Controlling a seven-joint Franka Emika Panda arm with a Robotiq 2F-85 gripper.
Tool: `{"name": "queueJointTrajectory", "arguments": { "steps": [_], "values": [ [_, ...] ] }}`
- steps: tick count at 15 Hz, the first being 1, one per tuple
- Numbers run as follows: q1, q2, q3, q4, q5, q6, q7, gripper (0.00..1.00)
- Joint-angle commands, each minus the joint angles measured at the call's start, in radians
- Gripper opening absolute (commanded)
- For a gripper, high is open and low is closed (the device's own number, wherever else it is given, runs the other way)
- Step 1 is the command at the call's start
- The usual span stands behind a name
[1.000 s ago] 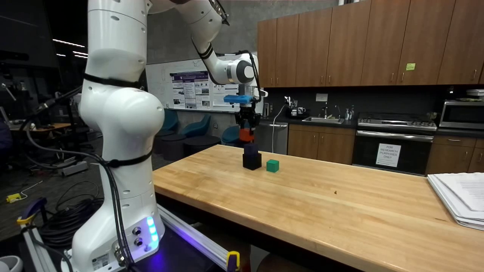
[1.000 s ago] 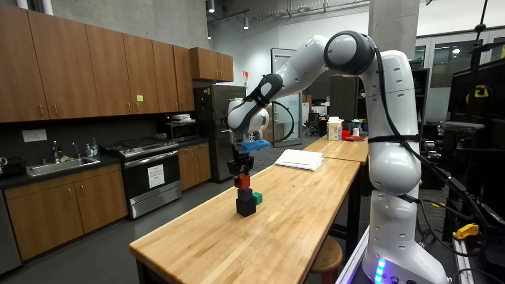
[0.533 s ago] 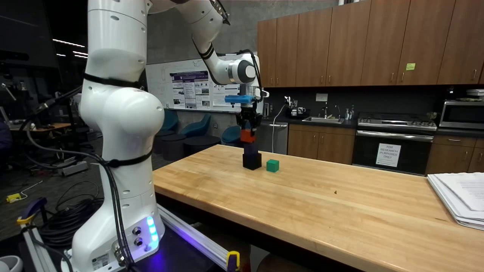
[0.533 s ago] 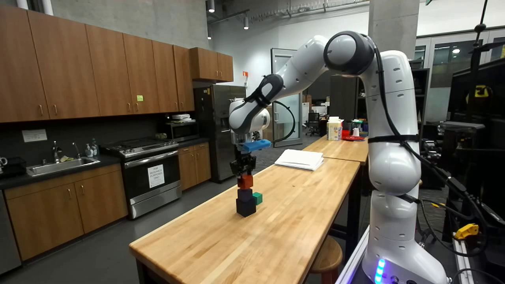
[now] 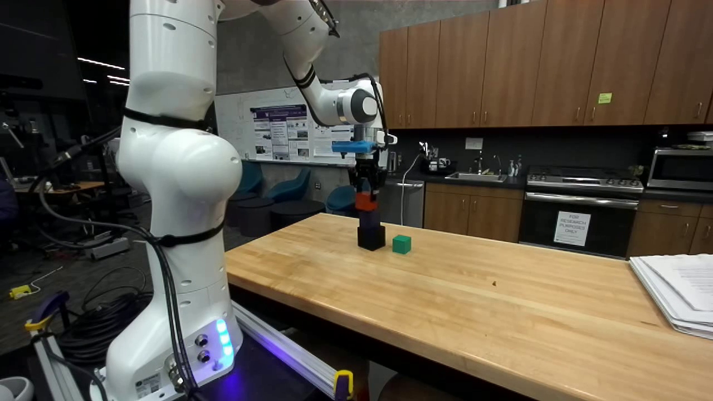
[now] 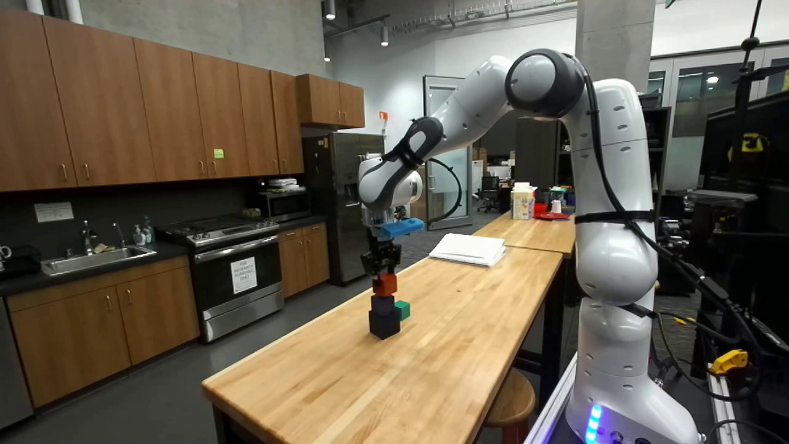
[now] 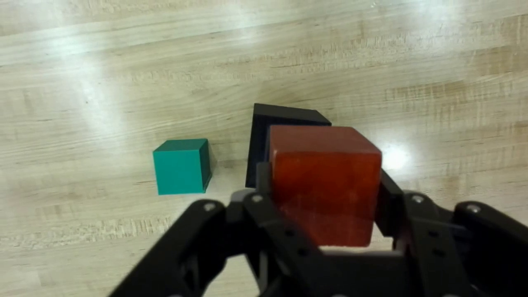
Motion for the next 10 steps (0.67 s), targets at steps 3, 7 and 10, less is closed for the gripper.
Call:
{"name": "queueJointTrajectory", "arguments": {
  "steps": [3,7,10],
  "values": [
    [-0.002,-0.004,0.0,-0.007,-0.017,0.005,-0.003,0.3],
    [-0.001,0.001,0.002,-0.009,-0.013,0.013,-0.005,0.3],
    [-0.001,0.004,0.001,-0.011,-0.012,0.026,-0.003,0.3]
  ]
}}
